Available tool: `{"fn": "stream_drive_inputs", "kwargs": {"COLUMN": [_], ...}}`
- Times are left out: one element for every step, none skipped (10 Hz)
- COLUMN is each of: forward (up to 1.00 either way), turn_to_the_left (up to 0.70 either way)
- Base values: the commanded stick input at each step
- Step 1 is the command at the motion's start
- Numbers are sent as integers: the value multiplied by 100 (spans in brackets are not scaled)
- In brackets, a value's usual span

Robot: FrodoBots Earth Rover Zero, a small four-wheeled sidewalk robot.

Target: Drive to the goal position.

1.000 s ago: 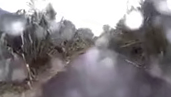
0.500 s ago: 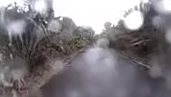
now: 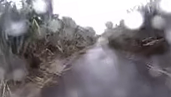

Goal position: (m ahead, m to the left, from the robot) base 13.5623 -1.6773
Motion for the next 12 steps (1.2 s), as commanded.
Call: {"fn": "stream_drive_inputs", "kwargs": {"forward": [100,100,100,100,100,100,100,100,100,100,100,100], "turn_to_the_left": [-15,-8,0,1,1,0,0,0,0,0,0,0]}}
